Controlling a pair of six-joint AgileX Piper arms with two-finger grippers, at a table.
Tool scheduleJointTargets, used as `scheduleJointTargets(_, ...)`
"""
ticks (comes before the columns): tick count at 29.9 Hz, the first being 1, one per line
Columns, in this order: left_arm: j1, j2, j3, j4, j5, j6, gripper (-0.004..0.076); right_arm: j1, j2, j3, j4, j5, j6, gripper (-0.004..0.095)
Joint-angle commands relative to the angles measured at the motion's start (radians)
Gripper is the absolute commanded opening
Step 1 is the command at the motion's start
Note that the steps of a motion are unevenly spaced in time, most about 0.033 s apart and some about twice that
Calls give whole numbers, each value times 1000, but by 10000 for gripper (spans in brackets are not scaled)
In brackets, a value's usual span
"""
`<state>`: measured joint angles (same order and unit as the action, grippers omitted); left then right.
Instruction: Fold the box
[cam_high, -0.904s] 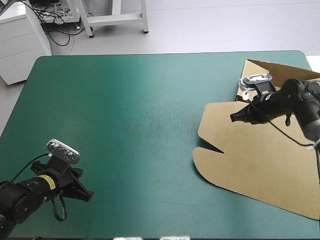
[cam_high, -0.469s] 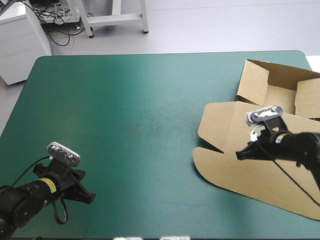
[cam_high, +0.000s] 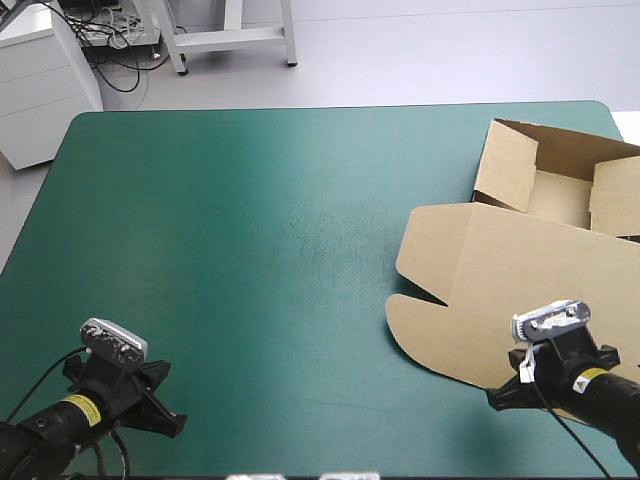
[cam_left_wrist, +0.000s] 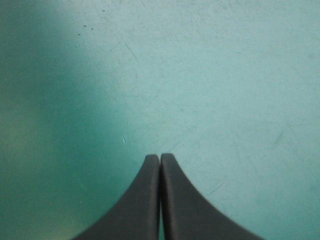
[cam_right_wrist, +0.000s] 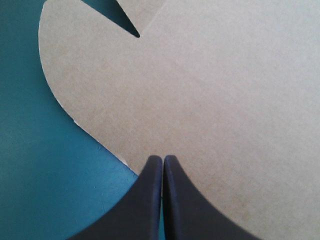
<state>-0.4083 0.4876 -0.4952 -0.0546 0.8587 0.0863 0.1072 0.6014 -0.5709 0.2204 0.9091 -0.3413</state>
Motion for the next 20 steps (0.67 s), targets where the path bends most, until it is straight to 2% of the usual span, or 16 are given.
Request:
scheduleJointTargets(1, -5, -19, -8, -28, -60, -4, -32, 3, -71, 21, 16, -53, -11, -8)
scheduleJointTargets(9, -5, -26, 36, -40, -71, -4, -32, 3, -180, 71, 36, -58, -5, -8)
scheduleJointTargets(20, -5, -26, 36, -51, -69, -6, -32, 3, -186, 71, 46, -56, -5, -23)
